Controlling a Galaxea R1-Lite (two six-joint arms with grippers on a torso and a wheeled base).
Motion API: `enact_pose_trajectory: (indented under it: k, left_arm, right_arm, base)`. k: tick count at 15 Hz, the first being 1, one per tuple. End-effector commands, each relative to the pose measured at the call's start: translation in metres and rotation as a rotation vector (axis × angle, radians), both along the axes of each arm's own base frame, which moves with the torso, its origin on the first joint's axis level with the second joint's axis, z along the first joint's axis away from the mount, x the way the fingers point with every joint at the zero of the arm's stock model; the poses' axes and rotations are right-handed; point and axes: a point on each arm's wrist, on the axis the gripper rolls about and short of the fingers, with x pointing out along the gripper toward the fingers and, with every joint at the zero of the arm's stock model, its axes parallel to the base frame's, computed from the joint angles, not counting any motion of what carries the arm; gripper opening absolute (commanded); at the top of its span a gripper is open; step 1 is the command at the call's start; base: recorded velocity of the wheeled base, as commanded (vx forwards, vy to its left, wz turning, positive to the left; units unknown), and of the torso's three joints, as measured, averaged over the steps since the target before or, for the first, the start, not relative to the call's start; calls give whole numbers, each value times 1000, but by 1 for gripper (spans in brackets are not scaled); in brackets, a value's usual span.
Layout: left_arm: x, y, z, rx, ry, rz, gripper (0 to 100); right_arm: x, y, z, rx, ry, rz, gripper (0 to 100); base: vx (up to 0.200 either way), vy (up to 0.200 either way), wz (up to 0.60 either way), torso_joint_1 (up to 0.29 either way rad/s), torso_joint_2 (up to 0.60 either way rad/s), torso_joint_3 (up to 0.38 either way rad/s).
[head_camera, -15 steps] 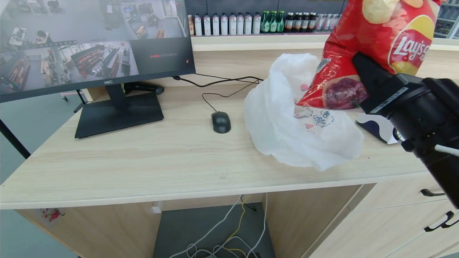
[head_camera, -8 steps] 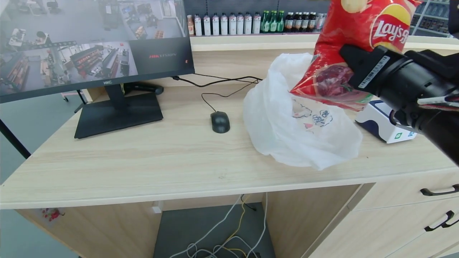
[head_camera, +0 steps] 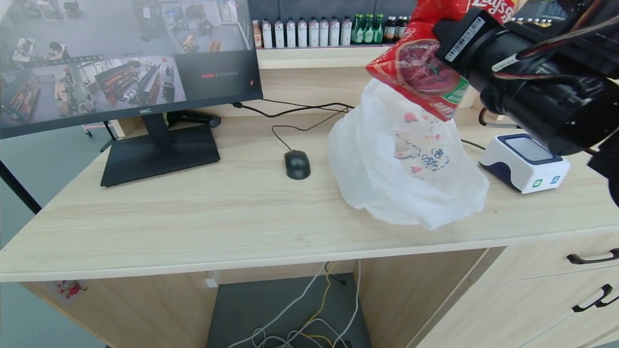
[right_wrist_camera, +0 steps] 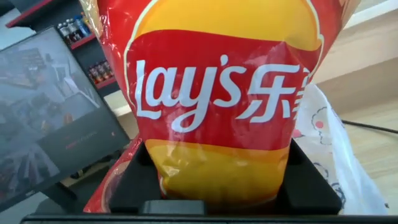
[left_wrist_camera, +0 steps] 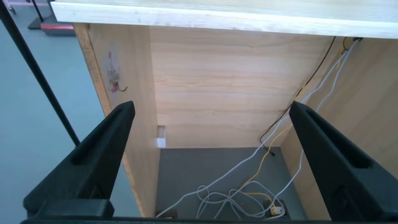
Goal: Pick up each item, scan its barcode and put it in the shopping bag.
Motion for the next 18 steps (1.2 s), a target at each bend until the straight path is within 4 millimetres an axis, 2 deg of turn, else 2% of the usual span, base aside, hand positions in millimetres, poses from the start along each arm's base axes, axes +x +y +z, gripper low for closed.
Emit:
enact_pose_trajectory:
  k: [1,4,7,10,12,14,17,18]
  left_arm:
    - [0,0,0,0,0,2,100]
    - [0,0,0,0,0,0,100]
    - [0,0,0,0,0,2,100]
    - [0,0,0,0,0,-2,100]
    - [0,0,0,0,0,0,100]
    - [0,0,0,0,0,0,100]
    - [0,0,0,0,0,2,100]
    - [0,0,0,0,0,0,100]
  right_arm:
    - [22,22,-10,14,21,17,0]
    - [36,16,-21,76,59,-44,0]
    - [41,3,-23,99,66,-81,0]
    - [35,-8,-36,89,108,-94,0]
    - [29,-11,-32,87,99,-89,0]
    - [19,-16,-39,72,121,-85,0]
    - [12,-21,-38,91,120,-78,0]
    - [8,-23,-44,90,141,-77,0]
  base:
    - [0,0,0,0,0,0]
    - [0,0,0,0,0,0]
    - [0,0,0,0,0,0]
    - [0,0,0,0,0,0]
    - [0,0,0,0,0,0]
    - [0,0,0,0,0,0]
    - [0,0,0,0,0,0]
    - [0,0,0,0,0,0]
